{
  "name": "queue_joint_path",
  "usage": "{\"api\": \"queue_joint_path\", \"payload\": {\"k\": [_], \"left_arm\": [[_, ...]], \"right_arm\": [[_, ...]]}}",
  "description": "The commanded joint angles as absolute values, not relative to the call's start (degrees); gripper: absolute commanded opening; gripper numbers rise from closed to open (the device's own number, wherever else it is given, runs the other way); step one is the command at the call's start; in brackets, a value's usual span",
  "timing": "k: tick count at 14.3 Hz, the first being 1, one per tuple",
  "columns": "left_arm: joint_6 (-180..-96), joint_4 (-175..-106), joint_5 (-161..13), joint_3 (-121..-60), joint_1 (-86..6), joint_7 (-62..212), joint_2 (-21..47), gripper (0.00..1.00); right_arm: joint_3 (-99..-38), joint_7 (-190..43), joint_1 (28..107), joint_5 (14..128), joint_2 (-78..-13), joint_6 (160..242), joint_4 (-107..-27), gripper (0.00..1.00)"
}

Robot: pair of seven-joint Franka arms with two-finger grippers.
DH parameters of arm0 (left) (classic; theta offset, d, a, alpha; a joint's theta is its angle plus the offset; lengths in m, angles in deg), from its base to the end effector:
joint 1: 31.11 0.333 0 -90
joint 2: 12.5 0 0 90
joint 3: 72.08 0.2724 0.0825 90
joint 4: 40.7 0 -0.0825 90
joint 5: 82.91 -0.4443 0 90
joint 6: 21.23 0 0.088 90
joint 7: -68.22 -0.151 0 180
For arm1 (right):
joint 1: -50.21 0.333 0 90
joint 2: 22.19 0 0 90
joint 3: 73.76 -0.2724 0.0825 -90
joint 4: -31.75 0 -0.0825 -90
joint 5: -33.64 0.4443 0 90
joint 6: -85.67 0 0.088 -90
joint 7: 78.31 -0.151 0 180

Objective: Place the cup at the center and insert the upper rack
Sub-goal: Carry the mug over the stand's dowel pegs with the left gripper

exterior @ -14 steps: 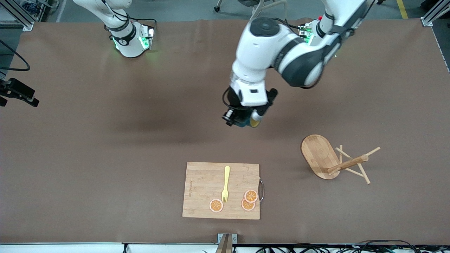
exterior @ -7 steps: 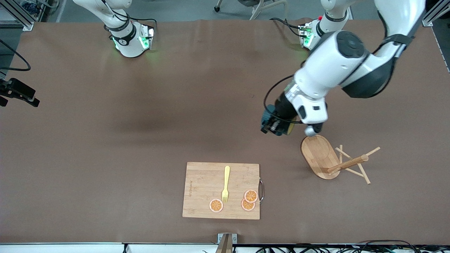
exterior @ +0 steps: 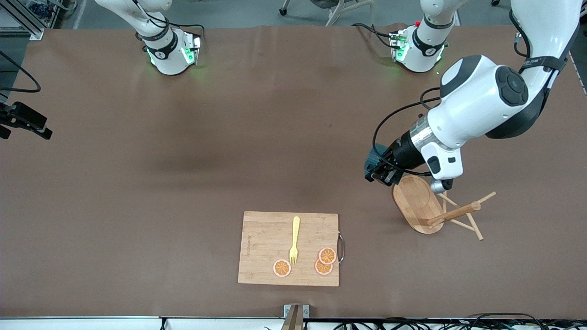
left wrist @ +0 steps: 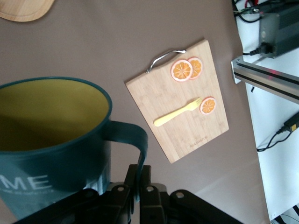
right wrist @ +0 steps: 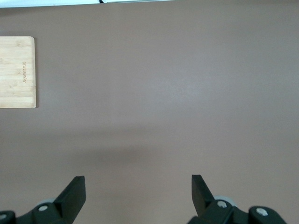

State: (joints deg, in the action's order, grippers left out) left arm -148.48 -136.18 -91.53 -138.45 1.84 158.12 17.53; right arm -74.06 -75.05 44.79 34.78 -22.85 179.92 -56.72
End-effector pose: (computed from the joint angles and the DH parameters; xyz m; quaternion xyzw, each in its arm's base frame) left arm 0.6438 -0.3280 0.3904 0.8410 0.4870 -0.0624 0.2274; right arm 0.6275 -0.0534 0.5512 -0.9988 0.0165 -0.0453 0.0067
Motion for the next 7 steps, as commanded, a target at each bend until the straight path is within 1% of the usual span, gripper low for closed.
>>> {"api": "queue_joint_path", "payload": {"k": [1,4,7], "left_arm": [[-148.4,-136.5,-90.4,-139.2,4.3,156.7,20.4,0.0],[-148.4,-136.4,-90.2,-139.2,5.8,156.7,23.4,0.0],[-148.4,-136.3,-86.7,-139.3,7.7,155.6,24.0,0.0]], "right_arm": [[-74.0,-74.7,45.5,34.0,-22.6,179.9,-57.0,1.0],[-74.1,-74.7,45.4,33.9,-22.6,179.9,-57.0,1.0],[-74.0,-74.7,45.0,33.9,-22.6,179.9,-57.0,1.0]]}}
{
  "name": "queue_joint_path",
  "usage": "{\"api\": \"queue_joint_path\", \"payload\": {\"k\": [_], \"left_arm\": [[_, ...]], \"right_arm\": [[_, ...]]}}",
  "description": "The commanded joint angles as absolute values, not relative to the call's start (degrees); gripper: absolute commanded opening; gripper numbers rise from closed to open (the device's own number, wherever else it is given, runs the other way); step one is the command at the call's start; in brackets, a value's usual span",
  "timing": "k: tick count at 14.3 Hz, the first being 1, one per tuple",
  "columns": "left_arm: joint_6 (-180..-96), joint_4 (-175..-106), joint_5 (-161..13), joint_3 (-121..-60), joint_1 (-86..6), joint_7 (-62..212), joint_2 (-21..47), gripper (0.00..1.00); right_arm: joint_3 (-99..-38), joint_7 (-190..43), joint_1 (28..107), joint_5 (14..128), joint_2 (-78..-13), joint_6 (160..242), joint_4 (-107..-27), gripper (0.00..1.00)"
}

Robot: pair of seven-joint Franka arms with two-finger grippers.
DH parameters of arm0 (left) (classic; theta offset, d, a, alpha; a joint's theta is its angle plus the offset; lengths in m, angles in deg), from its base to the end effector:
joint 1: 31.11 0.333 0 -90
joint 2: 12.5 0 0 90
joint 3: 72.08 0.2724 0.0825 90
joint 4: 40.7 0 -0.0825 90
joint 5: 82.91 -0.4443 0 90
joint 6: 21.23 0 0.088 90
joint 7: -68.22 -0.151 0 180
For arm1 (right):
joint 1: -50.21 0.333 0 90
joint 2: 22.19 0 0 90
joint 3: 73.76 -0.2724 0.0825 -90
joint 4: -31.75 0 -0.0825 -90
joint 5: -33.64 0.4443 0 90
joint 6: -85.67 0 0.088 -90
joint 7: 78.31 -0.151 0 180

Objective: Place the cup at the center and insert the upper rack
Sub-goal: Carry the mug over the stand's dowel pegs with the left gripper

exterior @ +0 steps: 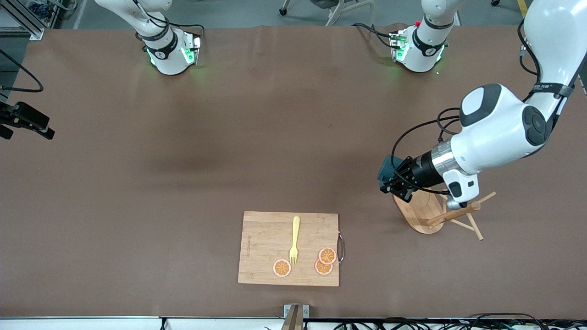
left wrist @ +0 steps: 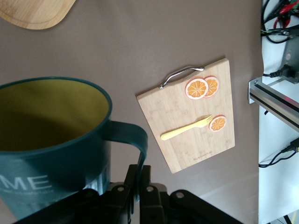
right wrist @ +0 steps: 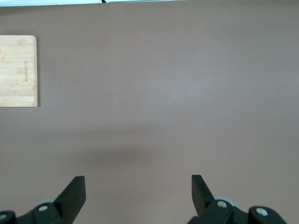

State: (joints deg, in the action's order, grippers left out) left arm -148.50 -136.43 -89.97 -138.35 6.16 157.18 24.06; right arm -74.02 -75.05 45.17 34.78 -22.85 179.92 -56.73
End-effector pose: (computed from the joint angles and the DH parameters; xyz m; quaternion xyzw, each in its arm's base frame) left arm 0.6683 -0.2774 0.3470 0.8093 0.5237 -0.1186 0.2380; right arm 0.6278 -0.0496 0.5511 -0.9989 0.0135 -0.0452 0.0068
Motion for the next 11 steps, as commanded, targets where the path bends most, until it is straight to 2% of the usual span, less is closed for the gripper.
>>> {"api": "queue_joint_path", "payload": {"k": [1,11], "left_arm": [[-148.4,-136.3,-85.9,-139.3,8.3,155.1,24.0,0.0],[-148.4,-135.5,-85.7,-139.1,11.6,149.5,25.6,0.0]], "right_arm": [[-74.0,-74.7,45.0,33.9,-22.6,179.9,-57.0,1.0],[-74.0,-75.1,45.0,33.8,-23.5,180.4,-56.9,1.0]]}}
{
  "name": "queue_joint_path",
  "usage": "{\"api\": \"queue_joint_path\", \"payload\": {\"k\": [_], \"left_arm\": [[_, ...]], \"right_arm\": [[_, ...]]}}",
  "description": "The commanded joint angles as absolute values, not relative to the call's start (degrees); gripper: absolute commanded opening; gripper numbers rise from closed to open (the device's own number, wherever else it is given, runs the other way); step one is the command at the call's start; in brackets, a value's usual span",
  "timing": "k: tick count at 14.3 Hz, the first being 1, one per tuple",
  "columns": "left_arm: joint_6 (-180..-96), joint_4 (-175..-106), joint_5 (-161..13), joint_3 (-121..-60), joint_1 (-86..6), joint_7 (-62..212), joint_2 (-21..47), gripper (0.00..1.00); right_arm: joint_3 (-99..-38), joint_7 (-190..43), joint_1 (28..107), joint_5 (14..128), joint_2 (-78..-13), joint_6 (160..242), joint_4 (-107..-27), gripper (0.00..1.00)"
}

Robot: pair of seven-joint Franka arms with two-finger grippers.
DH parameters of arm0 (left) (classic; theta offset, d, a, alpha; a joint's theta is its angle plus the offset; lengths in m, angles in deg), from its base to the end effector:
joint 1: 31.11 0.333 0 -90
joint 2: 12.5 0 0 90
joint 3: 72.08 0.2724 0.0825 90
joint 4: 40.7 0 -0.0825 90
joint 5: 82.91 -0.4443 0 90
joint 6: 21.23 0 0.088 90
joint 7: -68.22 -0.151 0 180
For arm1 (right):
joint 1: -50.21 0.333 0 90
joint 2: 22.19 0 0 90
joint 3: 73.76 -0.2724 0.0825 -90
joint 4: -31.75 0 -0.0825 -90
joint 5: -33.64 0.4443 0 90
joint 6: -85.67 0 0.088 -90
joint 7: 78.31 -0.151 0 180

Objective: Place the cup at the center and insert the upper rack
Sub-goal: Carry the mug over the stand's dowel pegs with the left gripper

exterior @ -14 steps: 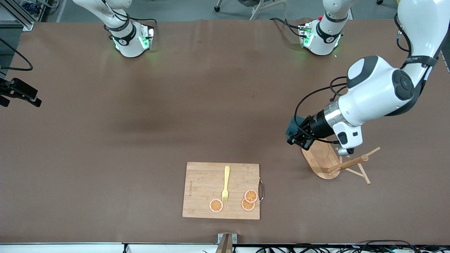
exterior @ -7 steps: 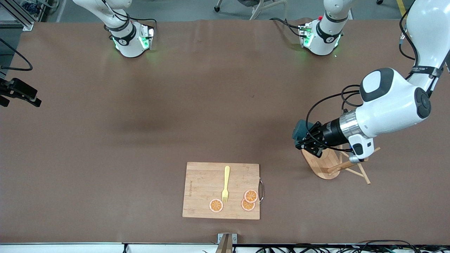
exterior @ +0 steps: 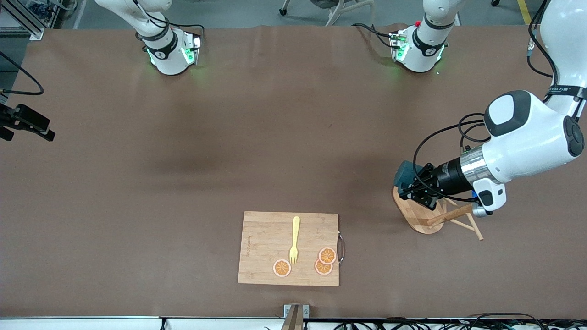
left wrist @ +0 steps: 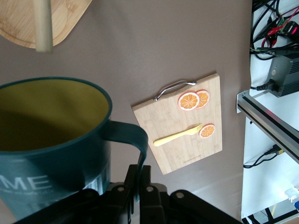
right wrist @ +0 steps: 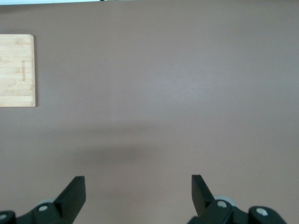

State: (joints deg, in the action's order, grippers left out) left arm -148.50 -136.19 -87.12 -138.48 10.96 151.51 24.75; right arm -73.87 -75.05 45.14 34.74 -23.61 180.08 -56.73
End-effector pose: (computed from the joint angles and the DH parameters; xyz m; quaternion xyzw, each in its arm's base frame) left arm 0.6891 -0.2234 0.3470 0.8010 0.5252 -0.1194 0.2612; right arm 0.6308 -0.0520 0.5430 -0.9991 0.0152 -0.0399 0.0068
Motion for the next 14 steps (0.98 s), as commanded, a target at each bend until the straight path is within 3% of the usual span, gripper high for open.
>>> {"api": "queue_joint_path", "payload": {"k": [1,14], "left_arm": [[-148.4,-135.5,-85.7,-139.1,12.0,149.0,25.7,0.0],[-148.4,-134.7,-85.5,-137.6,14.9,143.4,27.2,0.0]], "right_arm": [[-74.0,-75.1,45.1,33.8,-23.6,180.4,-56.9,1.0],[-74.0,-75.2,44.7,34.0,-24.0,180.6,-56.9,1.0]]}}
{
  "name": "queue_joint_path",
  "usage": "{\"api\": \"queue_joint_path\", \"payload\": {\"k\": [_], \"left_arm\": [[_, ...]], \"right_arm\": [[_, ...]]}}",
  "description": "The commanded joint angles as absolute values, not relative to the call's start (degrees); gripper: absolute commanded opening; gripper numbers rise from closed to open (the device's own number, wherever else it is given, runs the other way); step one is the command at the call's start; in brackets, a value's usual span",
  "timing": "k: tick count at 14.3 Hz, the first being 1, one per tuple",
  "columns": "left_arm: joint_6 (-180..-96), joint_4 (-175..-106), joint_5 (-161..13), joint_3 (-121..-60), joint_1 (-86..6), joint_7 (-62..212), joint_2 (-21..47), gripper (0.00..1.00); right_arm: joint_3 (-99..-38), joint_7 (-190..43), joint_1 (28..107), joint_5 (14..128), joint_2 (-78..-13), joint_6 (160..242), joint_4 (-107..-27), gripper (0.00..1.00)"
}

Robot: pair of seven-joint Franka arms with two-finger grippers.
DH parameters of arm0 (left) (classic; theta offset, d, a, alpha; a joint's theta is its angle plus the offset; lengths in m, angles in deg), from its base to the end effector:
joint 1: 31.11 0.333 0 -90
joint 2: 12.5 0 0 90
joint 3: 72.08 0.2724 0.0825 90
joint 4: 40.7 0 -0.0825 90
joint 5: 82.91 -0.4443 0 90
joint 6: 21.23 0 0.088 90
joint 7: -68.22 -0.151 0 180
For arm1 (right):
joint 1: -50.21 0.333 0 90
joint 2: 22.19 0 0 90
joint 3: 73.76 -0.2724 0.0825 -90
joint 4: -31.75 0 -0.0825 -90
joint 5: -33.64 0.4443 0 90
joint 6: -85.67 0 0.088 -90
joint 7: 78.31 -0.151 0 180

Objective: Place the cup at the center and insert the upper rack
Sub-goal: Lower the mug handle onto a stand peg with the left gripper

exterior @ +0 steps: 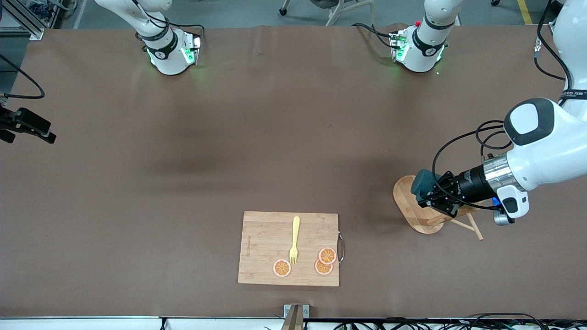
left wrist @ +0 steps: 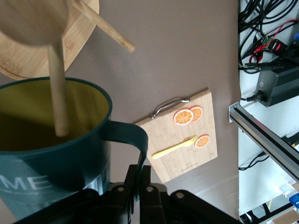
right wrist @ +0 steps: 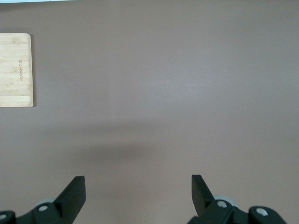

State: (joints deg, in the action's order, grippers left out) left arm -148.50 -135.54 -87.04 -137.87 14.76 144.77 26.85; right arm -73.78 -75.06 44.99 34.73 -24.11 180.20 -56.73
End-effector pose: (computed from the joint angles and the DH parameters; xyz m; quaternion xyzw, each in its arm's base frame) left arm 0.7074 -0.1684 0.3348 0.8058 0.5124 -0.1081 0.2765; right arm 0.6327 -0.0548 0.5376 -0.9992 0.0174 -0.0366 0.0068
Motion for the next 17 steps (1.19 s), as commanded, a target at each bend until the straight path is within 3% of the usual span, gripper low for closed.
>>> {"api": "queue_joint_path", "payload": {"k": [1,14,15,16,17], "left_arm": [[-148.4,-134.7,-85.5,-137.3,14.9,143.1,27.2,0.0],[-148.8,-133.9,-85.5,-135.3,15.2,140.9,28.1,0.05],[-148.8,-133.9,-85.5,-135.3,15.2,140.9,28.1,0.09],[-148.8,-133.8,-85.5,-135.3,15.2,140.9,28.1,0.24],[-148.8,-133.8,-85.5,-135.3,15.2,140.6,28.1,0.52]], "right_arm": [[-74.0,-75.2,44.8,34.0,-24.0,180.6,-56.9,1.0],[-74.0,-75.2,45.0,33.8,-24.1,180.9,-56.9,1.0],[-74.0,-75.2,45.0,33.9,-24.1,181.0,-56.9,1.0],[-74.0,-75.2,45.1,33.8,-24.1,181.0,-56.9,1.0],[-74.0,-75.2,45.0,33.8,-24.1,181.0,-56.9,1.0]]}}
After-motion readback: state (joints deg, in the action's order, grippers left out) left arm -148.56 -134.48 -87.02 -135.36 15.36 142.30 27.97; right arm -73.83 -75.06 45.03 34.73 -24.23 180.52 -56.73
